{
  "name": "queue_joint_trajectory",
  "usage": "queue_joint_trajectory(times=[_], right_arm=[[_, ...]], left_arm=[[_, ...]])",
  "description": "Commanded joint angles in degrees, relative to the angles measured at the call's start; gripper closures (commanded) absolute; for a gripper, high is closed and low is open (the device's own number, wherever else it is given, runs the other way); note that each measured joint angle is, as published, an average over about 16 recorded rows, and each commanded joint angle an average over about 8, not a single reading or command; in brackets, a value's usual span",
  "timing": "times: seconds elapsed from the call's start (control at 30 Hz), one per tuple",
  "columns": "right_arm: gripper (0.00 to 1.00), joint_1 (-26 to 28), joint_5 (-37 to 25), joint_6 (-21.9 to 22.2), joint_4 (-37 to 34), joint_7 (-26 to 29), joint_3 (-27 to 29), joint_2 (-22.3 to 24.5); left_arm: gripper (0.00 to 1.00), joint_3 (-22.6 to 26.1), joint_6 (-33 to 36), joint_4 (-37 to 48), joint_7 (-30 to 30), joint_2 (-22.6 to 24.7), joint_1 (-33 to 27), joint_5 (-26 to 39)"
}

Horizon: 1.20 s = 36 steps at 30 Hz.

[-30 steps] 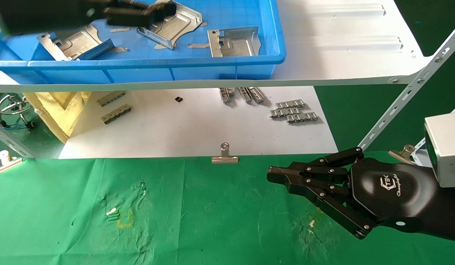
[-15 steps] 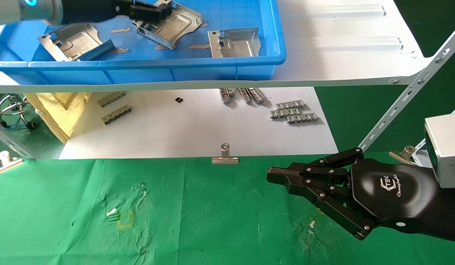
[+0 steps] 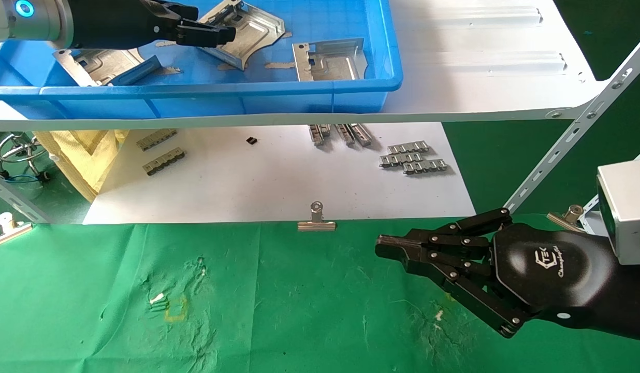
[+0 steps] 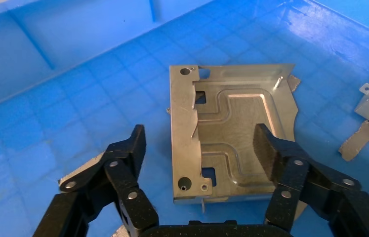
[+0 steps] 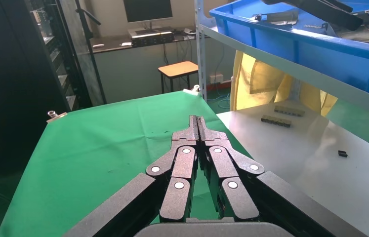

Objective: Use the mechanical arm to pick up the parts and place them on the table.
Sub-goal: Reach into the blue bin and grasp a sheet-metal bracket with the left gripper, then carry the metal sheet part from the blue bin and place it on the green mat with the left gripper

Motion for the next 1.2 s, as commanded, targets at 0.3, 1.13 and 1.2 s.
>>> queue_joint_trajectory(times=[0.3,1.13,1.2], right_arm=[[0.70,0.00,0.00,0.00,0.00,0.00,0.00,0.00],[0.00,0.00,0.00,0.00,0.00,0.00,0.00,0.00],[0.00,0.00,0.00,0.00,0.00,0.00,0.00,0.00]], left_arm=[[1.00,0.14,0.12,0.57,1.09,-0.19,-0.30,0.21],[1.00,-4.44,11.52,-3.38,9.24,-4.74,-1.85,-6.71],[1.00,-5.66,16.81,-4.19,11.30,-6.36,-1.26,-8.68]])
